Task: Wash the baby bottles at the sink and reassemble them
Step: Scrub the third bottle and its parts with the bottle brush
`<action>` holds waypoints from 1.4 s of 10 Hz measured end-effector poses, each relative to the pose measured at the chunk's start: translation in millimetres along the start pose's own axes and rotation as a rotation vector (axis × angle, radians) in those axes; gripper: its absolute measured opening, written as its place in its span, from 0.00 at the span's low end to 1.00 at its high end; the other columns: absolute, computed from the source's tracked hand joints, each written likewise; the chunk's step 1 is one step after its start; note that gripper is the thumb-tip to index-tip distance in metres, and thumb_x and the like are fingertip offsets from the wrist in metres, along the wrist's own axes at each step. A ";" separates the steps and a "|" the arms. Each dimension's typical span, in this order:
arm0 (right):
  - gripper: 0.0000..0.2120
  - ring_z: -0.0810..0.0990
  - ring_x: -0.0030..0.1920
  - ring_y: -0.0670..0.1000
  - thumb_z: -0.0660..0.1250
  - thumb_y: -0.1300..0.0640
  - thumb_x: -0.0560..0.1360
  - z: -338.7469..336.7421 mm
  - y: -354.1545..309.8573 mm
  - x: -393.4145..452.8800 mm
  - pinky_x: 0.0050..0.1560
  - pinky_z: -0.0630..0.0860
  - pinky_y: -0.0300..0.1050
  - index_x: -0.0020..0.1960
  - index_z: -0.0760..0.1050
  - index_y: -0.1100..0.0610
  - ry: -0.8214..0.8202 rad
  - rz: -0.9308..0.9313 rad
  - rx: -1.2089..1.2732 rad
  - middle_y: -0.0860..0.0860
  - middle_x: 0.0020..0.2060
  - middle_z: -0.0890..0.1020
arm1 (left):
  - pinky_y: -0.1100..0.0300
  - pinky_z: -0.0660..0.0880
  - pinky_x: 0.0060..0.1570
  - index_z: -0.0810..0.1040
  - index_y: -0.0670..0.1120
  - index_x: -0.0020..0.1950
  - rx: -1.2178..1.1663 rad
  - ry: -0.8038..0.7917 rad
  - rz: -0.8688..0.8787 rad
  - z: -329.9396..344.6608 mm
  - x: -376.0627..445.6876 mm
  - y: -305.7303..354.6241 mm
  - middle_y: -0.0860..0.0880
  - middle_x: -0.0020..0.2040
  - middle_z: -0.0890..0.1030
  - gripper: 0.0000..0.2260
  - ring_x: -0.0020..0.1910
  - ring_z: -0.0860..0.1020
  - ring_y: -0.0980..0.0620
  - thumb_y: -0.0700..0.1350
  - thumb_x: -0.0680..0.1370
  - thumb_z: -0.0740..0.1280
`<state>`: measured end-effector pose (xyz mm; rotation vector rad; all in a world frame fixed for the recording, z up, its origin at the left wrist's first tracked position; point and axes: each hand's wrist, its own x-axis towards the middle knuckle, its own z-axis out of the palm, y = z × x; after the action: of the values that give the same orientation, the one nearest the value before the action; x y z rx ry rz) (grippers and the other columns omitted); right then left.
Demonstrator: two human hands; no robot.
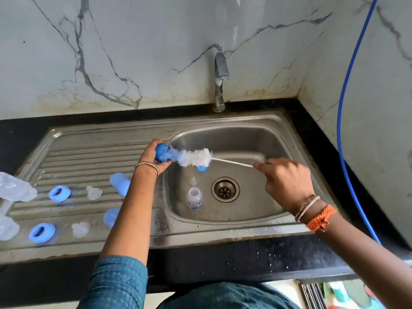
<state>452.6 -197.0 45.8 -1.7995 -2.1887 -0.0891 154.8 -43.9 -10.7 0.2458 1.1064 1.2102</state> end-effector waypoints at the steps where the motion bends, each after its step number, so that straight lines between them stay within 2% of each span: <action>1: 0.14 0.64 0.18 0.45 0.56 0.63 0.79 -9.0 3.1 0.8 0.19 0.61 0.32 0.45 0.80 0.60 -0.713 0.596 1.031 0.53 0.24 0.75 | 0.62 0.77 0.34 0.75 0.44 0.29 -0.109 -0.106 0.072 2.5 -6.5 -4.0 0.48 0.25 0.76 0.17 0.28 0.75 0.52 0.43 0.78 0.59; 2: 0.16 0.64 0.20 0.46 0.55 0.62 0.81 -5.2 9.6 -11.7 0.21 0.62 0.34 0.45 0.81 0.58 -0.645 0.590 1.070 0.51 0.25 0.75 | 0.59 0.76 0.43 0.73 0.43 0.31 -0.186 -0.189 0.094 6.8 -10.2 -7.6 0.48 0.28 0.75 0.15 0.29 0.75 0.52 0.42 0.78 0.59; 3: 0.12 0.81 0.36 0.57 0.69 0.65 0.71 -15.7 8.9 -23.5 0.35 0.74 0.46 0.50 0.83 0.53 -0.089 0.154 0.080 0.53 0.36 0.83 | 0.60 0.74 0.41 0.71 0.44 0.36 -0.054 -0.101 0.058 10.8 -8.0 -13.3 0.49 0.31 0.75 0.10 0.32 0.73 0.53 0.42 0.78 0.61; 4: 0.18 0.81 0.35 0.58 0.69 0.68 0.61 -20.5 11.6 -26.9 0.35 0.74 0.47 0.49 0.84 0.56 0.300 -0.160 -0.220 0.53 0.36 0.83 | 0.58 0.74 0.41 0.72 0.46 0.39 0.064 0.054 0.009 16.4 -9.4 -25.5 0.49 0.37 0.74 0.07 0.35 0.73 0.53 0.43 0.76 0.65; 5: 0.13 0.80 0.34 0.57 0.64 0.66 0.70 -18.1 11.5 -22.1 0.34 0.73 0.45 0.48 0.83 0.55 -0.023 0.160 0.123 0.54 0.36 0.83 | 0.60 0.74 0.34 0.70 0.46 0.39 0.002 0.044 0.038 22.5 -15.4 -33.3 0.49 0.37 0.72 0.07 0.35 0.72 0.53 0.42 0.77 0.63; 6: 0.14 0.62 0.20 0.45 0.52 0.65 0.79 -13.7 27.0 -21.3 0.21 0.58 0.31 0.43 0.76 0.59 -0.858 0.773 1.189 0.50 0.24 0.69 | 0.60 0.75 0.38 0.69 0.45 0.39 -0.116 -0.069 0.060 25.5 -21.9 -38.3 0.48 0.37 0.71 0.08 0.34 0.73 0.53 0.41 0.78 0.61; 7: 0.16 0.55 0.20 0.41 0.47 0.67 0.77 -3.5 44.4 -39.5 0.20 0.52 0.28 0.44 0.72 0.59 -1.066 0.795 1.509 0.47 0.24 0.60 | 0.60 0.75 0.41 0.69 0.45 0.38 -0.167 -0.073 0.087 30.0 -26.1 -42.0 0.49 0.34 0.73 0.09 0.33 0.74 0.54 0.43 0.78 0.61; 8: 0.14 0.57 0.21 0.42 0.52 0.64 0.81 1.5 62.4 -48.4 0.19 0.56 0.32 0.47 0.76 0.62 -0.780 0.729 1.331 0.49 0.25 0.64 | 0.64 0.72 0.32 0.67 0.46 0.36 -0.225 0.129 0.128 23.6 -18.8 -39.5 0.49 0.33 0.70 0.12 0.31 0.71 0.54 0.45 0.79 0.58; 9: 0.10 0.66 0.22 0.44 0.61 0.63 0.79 6.0 88.4 -49.9 0.25 0.64 0.38 0.50 0.81 0.60 -0.276 0.717 0.920 0.52 0.27 0.74 | 0.66 0.70 0.25 0.65 0.47 0.35 -0.251 0.205 0.072 10.0 -12.6 -39.6 0.50 0.30 0.70 0.13 0.29 0.69 0.55 0.45 0.80 0.56; 10: 0.09 0.81 0.40 0.58 0.66 0.64 0.75 17.5 104.1 -54.3 0.39 0.69 0.42 0.53 0.82 0.60 0.077 0.771 0.466 0.61 0.39 0.83 | 0.62 0.72 0.33 0.69 0.43 0.39 -0.205 0.152 -0.005 22.8 -17.9 -55.0 0.46 0.35 0.73 0.11 0.34 0.73 0.51 0.47 0.79 0.58; 11: 0.11 0.78 0.47 0.68 0.63 0.67 0.73 30.6 113.4 -52.3 0.45 0.73 0.53 0.53 0.80 0.64 0.155 0.855 0.250 0.67 0.46 0.80 | 0.60 0.70 0.36 0.71 0.43 0.39 -0.104 0.059 -0.127 52.8 -27.4 -75.8 0.46 0.38 0.75 0.10 0.36 0.74 0.50 0.46 0.78 0.60; 12: 0.11 0.77 0.51 0.69 0.60 0.65 0.74 33.3 121.8 -47.3 0.49 0.74 0.59 0.53 0.77 0.64 0.139 1.000 0.144 0.65 0.52 0.77 | 0.61 0.65 0.34 0.70 0.46 0.36 0.041 0.002 -0.235 82.6 -34.3 -99.4 0.48 0.36 0.72 0.09 0.34 0.71 0.52 0.45 0.76 0.60; 13: 0.12 0.77 0.54 0.68 0.61 0.65 0.73 32.0 130.8 -47.5 0.54 0.73 0.62 0.55 0.76 0.64 0.103 1.105 0.089 0.65 0.53 0.77 | 0.61 0.61 0.33 0.67 0.47 0.34 0.180 -0.026 -0.326 106.6 -42.0 -121.3 0.49 0.33 0.68 0.10 0.31 0.66 0.52 0.45 0.74 0.63; 14: 0.15 0.76 0.56 0.67 0.61 0.65 0.72 29.8 139.7 -50.6 0.56 0.74 0.62 0.57 0.76 0.64 0.086 1.162 0.096 0.65 0.54 0.78 | 0.61 0.62 0.32 0.68 0.46 0.35 0.204 -0.076 -0.411 120.9 -47.6 -138.8 0.47 0.35 0.69 0.10 0.32 0.66 0.50 0.45 0.74 0.64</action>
<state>590.3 -208.4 -16.5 -2.6039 -0.8024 0.1873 338.4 -92.5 -19.2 0.2055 1.1473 0.7188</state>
